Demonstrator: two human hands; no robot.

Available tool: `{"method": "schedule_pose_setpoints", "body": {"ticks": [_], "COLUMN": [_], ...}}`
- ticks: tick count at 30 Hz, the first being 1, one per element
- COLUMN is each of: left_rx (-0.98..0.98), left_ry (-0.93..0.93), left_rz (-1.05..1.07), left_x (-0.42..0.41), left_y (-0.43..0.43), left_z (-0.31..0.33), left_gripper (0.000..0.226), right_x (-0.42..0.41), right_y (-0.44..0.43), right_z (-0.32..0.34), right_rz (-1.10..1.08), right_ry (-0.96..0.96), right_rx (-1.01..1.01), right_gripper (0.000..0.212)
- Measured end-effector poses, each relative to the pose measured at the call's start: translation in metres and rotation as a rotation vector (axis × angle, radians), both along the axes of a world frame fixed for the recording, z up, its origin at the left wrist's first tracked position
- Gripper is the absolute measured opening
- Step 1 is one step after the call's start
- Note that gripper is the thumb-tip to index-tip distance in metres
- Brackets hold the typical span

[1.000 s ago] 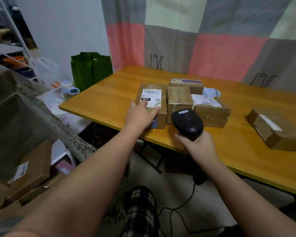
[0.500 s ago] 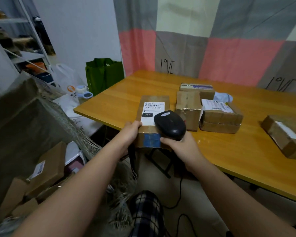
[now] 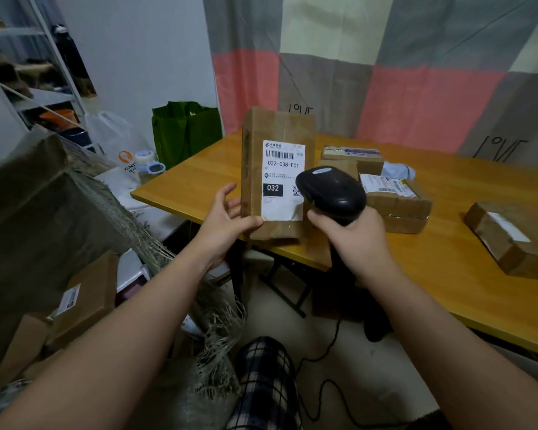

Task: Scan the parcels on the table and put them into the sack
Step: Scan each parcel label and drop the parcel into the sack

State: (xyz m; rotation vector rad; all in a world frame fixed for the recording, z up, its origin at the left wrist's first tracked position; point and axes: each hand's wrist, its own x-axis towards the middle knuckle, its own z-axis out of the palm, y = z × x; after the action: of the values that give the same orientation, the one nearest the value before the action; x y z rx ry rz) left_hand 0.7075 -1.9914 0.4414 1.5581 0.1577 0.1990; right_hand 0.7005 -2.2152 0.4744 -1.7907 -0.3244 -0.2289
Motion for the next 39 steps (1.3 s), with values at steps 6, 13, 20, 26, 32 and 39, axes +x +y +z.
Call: {"method": "schedule_pose_setpoints", "body": {"ticks": [6,13,20,26,32,39], "left_rx": [0.033,0.036,0.070,-0.194,-0.018,0.902], "left_ry": [-0.007,0.007,0.037,0.099,0.089,0.183], "left_rz": [-0.011,-0.018,-0.012,0.063,0.432,0.846], "left_x": [0.013,0.016,0.018,-0.028,-0.154,-0.241], "left_y": [-0.006,-0.004,-0.004,-0.001,0.042,0.125], "left_z": [-0.003,-0.007,-0.009,0.003,-0.002,-0.006], "left_gripper": [0.074,0.073,0.088,0.071,0.073,0.088], "right_x": [-0.008,-0.015,-0.015,-0.024,-0.057,-0.085], "right_y": [-0.007,-0.011,-0.010,0.010,0.076,0.163], "right_z": [0.010,0.013,0.011,-0.003,-0.025,-0.046], "right_rz": [-0.044,-0.010,0.038,0.185,0.466,0.587], "right_ry": [-0.060,-0.041,-0.021,0.015,0.076,0.085], "right_rx": [-0.016,0.008,0.036,-0.005,-0.010,-0.146], "right_gripper": [0.018,0.009,0.017,0.031,0.035,0.036]}}
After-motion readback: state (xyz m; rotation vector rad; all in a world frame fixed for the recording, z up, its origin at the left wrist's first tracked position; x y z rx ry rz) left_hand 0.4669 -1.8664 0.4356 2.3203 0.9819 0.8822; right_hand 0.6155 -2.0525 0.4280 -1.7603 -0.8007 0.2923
